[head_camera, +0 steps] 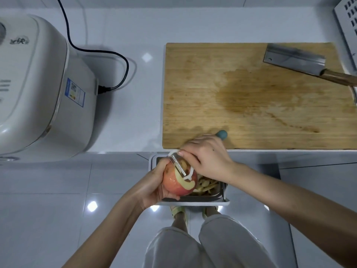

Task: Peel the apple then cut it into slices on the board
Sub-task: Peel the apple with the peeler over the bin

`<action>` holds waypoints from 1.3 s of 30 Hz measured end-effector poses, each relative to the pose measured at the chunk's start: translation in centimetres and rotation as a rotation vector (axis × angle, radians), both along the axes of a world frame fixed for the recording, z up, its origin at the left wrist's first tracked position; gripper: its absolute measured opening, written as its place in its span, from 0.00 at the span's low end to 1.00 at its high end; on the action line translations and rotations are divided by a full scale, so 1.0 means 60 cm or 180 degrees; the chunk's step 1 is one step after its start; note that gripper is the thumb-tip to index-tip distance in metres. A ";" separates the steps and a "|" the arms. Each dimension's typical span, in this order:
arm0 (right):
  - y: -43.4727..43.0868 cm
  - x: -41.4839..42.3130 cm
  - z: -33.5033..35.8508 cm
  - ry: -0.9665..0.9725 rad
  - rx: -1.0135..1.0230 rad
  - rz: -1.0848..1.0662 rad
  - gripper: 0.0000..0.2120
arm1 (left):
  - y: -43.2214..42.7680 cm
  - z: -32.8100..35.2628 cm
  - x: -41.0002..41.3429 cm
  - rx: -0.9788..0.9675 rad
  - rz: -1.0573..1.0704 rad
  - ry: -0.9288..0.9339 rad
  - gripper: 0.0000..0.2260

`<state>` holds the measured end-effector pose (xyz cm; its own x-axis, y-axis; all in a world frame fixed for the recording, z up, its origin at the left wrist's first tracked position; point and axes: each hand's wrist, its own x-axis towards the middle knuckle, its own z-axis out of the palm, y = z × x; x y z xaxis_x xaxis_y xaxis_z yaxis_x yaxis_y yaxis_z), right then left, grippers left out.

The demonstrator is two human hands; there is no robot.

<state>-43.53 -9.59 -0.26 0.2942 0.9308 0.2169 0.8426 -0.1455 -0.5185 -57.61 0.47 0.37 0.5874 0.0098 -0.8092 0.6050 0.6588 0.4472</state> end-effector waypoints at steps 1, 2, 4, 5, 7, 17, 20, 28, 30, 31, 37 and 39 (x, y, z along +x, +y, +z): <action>0.003 -0.001 0.000 0.0019 0.0022 -0.0006 0.18 | -0.002 0.001 0.001 0.0101 0.0042 -0.0035 0.21; 0.003 -0.001 0.000 0.0060 0.0037 -0.0026 0.19 | -0.003 0.000 0.000 0.0176 0.0076 -0.0084 0.21; 0.001 0.000 -0.002 0.0154 0.0041 -0.0045 0.19 | -0.004 -0.001 -0.002 0.0280 0.0118 -0.0160 0.21; 0.000 -0.001 -0.003 0.0197 0.0043 -0.0039 0.19 | -0.005 0.000 -0.003 0.0324 0.0143 -0.0194 0.21; 0.001 -0.005 -0.004 0.0268 0.0026 -0.0015 0.19 | -0.007 0.000 -0.005 0.0387 0.0223 -0.0220 0.20; -0.044 -0.018 -0.064 0.0826 -0.1371 -0.0690 0.13 | 0.025 -0.007 -0.022 0.0441 0.0810 -0.0385 0.19; -0.039 -0.024 -0.069 0.1412 -0.2136 -0.1027 0.16 | 0.032 -0.011 -0.018 0.0266 0.0976 -0.0417 0.16; -0.035 -0.026 -0.061 0.4439 -0.3631 -0.2011 0.23 | 0.031 -0.033 -0.005 -0.0059 0.0953 -0.0124 0.25; -0.038 -0.023 -0.061 0.4467 -0.3355 -0.2131 0.19 | 0.028 -0.035 -0.005 -0.0164 0.1045 -0.0158 0.24; -0.040 -0.022 -0.058 0.4393 -0.3053 -0.2192 0.17 | 0.028 -0.035 -0.006 -0.0215 0.1096 -0.0188 0.24; -0.025 -0.046 -0.036 0.4949 -0.1331 -0.2297 0.14 | 0.010 -0.043 0.001 -0.0347 0.1105 -0.0440 0.21; -0.019 -0.056 -0.033 0.4606 -0.1091 -0.2411 0.16 | 0.002 -0.042 0.005 -0.0308 0.1036 -0.0377 0.16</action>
